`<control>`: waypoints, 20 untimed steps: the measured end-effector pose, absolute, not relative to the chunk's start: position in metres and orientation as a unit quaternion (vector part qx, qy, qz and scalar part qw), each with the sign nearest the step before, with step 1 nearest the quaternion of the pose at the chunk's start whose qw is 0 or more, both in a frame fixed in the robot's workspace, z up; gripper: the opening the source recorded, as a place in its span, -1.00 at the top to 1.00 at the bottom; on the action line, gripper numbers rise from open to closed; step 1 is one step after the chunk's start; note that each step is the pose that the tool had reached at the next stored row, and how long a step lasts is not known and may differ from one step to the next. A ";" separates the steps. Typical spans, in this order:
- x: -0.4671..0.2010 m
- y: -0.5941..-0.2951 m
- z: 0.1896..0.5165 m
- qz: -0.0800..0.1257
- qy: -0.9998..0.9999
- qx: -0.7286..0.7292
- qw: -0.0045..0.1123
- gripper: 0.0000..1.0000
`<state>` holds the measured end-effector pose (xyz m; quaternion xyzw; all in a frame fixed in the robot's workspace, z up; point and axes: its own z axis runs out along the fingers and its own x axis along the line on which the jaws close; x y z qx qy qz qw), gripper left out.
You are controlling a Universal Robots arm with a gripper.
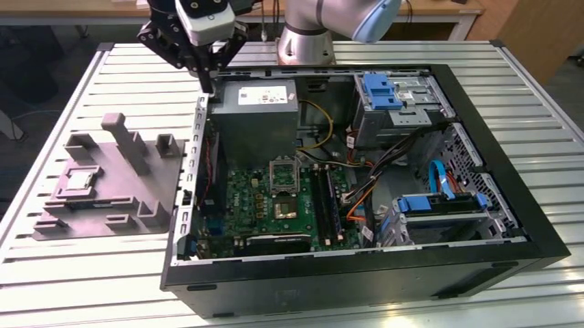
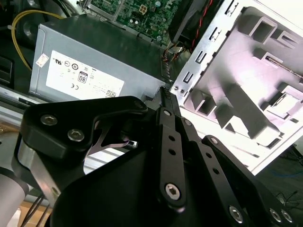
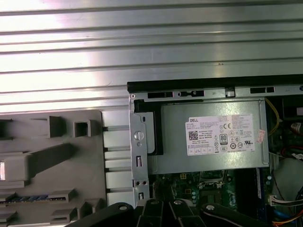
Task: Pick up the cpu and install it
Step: 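Reach for the cpu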
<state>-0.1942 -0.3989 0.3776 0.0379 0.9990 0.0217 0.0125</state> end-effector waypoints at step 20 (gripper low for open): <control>-0.209 -0.399 0.378 0.022 0.999 0.038 0.013 0.79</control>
